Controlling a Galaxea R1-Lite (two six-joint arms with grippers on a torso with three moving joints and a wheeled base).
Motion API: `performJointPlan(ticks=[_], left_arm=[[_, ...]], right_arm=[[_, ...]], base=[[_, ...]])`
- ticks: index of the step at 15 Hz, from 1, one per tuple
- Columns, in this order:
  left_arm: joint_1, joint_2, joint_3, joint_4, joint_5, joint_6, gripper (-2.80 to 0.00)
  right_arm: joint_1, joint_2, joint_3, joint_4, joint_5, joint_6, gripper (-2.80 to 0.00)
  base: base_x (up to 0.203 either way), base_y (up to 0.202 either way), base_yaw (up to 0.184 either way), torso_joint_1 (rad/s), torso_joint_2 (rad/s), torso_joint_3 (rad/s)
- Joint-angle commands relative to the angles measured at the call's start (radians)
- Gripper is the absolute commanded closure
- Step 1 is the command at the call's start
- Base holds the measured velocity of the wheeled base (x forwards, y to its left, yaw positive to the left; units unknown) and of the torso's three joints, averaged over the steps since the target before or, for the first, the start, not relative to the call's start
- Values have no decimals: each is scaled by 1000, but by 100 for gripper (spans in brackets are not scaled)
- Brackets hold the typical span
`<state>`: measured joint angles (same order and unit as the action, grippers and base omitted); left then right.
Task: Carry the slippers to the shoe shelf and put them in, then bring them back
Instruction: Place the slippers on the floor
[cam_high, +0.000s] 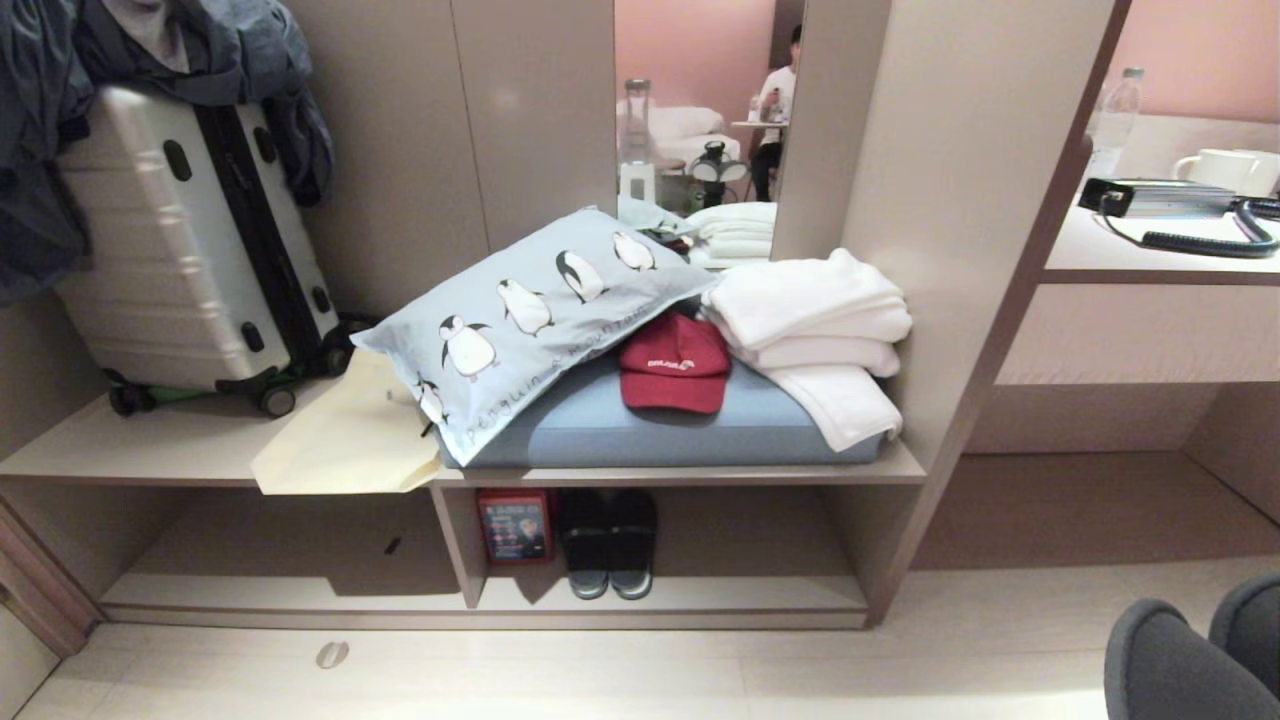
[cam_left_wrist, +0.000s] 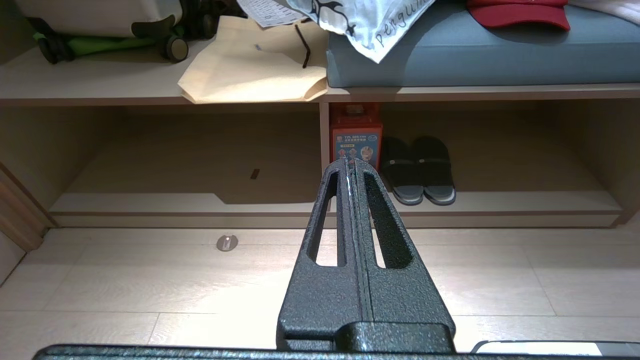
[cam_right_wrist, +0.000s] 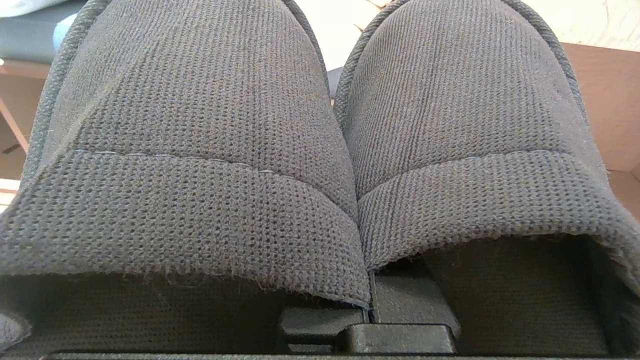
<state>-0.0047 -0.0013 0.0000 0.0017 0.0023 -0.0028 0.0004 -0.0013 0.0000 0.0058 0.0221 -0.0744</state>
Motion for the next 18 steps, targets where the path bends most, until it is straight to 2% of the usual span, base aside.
performJointPlan(ticks=[1, 6, 18], left_arm=[[0, 0, 2, 0, 1, -2, 0], [0, 1, 2, 0, 1, 1, 0], [0, 1, 2, 0, 1, 0, 0]], right_arm=[[1, -2, 2, 0, 1, -1, 0], [1, -2, 2, 0, -1, -1, 0], [0, -2, 2, 0, 0, 1, 0]], base=[[0, 0, 0, 0, 0, 0], [2, -31, 4, 1, -1, 3], [0, -194, 3, 2, 3, 3]])
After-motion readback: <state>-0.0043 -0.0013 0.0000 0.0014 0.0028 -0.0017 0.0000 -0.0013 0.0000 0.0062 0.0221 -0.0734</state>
